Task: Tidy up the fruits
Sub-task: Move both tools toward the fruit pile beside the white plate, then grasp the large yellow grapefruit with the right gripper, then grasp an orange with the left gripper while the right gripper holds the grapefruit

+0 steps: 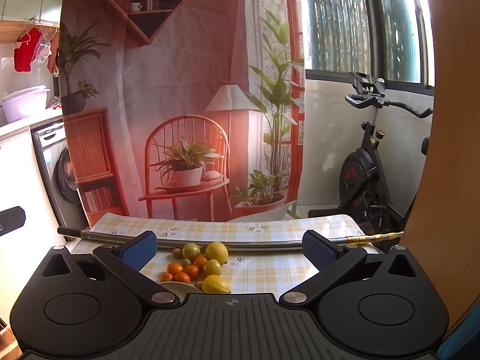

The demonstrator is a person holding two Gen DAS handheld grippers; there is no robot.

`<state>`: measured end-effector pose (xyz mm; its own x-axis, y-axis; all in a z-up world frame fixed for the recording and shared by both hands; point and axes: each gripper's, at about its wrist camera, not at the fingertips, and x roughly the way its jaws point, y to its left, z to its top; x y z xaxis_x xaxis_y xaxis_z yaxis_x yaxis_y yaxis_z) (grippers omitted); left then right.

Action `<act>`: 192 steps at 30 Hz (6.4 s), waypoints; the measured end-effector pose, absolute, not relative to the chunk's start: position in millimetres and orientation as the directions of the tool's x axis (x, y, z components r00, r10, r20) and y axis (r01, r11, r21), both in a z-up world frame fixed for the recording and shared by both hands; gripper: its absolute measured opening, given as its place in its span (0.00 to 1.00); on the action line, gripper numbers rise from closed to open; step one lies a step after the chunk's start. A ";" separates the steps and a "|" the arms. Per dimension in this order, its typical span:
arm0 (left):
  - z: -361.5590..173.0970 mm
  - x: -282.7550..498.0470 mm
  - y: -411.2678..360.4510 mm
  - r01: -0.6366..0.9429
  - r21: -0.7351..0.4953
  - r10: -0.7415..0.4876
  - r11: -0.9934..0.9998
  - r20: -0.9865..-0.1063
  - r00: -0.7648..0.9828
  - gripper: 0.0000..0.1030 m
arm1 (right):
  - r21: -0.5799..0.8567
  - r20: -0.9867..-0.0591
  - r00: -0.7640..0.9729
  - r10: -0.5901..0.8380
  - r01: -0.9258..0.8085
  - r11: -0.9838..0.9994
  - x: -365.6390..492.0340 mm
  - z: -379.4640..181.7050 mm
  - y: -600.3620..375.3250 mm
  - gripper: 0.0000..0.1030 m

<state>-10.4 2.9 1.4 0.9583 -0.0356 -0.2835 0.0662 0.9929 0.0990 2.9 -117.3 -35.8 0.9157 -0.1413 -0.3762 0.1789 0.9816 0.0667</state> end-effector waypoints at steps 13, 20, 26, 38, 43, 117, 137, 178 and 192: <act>2.0 -4.3 3.0 0.089 0.084 -0.061 0.992 -0.298 0.953 1.00 | 0.065 -0.378 0.914 -0.150 0.188 0.980 1.7 -35.3 -121.6 1.00; -5.0 14.6 -14.2 0.171 0.080 -0.138 0.982 -0.313 0.940 1.00 | 0.046 -0.393 0.900 -0.186 0.221 0.974 6.5 -37.3 -131.7 1.00; -18.0 38.0 -27.4 0.243 0.065 -0.207 0.968 -0.347 0.915 1.00 | 0.046 -0.415 0.880 -0.231 0.273 0.961 16.4 -45.0 -151.0 1.00; -50.0 90.7 -40.9 0.311 0.038 -0.267 0.950 -0.420 0.867 1.00 | 0.030 -0.493 0.829 -0.264 0.320 0.947 66.3 -80.2 -183.1 1.00; -66.9 127.7 -30.0 0.282 0.051 -0.225 0.958 -0.474 0.851 1.00 | 0.011 -0.539 0.804 -0.250 0.303 0.953 100.7 -111.1 -190.8 1.00; -247.2 312.7 -6.5 0.314 -0.300 -0.416 0.901 -0.806 0.421 0.41 | 0.149 -0.794 0.597 0.116 0.006 0.989 282.6 -285.1 -170.3 0.53; -249.3 302.1 8.3 0.417 -0.314 -0.477 0.853 -0.793 0.379 0.41 | 0.165 -0.786 0.607 0.119 0.020 0.986 279.9 -285.4 -172.1 0.53; -265.5 325.3 21.6 0.324 -0.455 -0.550 0.829 -0.768 0.328 0.41 | 0.197 -0.782 0.609 0.133 0.039 0.980 277.1 -284.4 -179.5 0.53; -258.2 324.6 22.3 0.308 -0.441 -0.532 0.843 -0.768 0.358 0.33 | 0.186 -0.781 0.612 0.120 0.045 0.981 276.1 -283.6 -177.1 0.53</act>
